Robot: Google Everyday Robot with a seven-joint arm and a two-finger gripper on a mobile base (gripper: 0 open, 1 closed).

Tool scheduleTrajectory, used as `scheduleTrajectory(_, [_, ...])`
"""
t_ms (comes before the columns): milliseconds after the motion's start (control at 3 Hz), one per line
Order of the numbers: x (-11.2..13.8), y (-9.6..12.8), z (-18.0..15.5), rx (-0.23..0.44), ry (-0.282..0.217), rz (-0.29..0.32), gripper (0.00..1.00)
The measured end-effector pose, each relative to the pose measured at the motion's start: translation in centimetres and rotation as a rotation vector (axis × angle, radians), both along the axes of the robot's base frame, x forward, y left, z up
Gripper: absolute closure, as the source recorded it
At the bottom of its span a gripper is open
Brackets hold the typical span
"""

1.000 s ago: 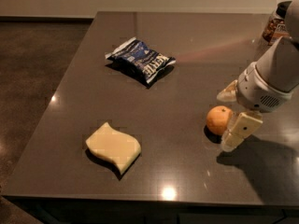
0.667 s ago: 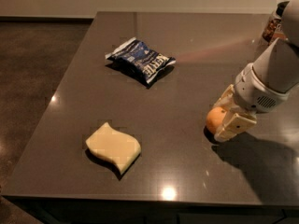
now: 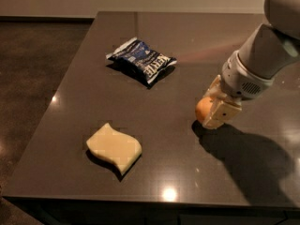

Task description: Move orange near blue chip bag

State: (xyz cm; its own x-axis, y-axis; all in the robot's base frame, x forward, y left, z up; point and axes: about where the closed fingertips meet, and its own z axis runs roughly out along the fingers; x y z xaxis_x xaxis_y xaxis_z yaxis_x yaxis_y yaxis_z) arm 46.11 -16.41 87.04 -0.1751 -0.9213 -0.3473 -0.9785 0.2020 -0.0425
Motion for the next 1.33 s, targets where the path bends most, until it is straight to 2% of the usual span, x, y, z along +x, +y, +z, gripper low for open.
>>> scheduleTrajectory(333, [3.0,1.8,1.3,0.01,-0.018,-0.014,1.0])
scheduleTrajectory(667, [7.6,3.8,2.2,0.03,-0.06,-0.031,1.0])
scheduleTrajectory(1000, [10.2,4.2,1.9,0.043,-0.08,-0.056,1.0])
scheduleTrajectory(1333, [12.4,4.5,0.9,0.03,-0.101,-0.118,1.0])
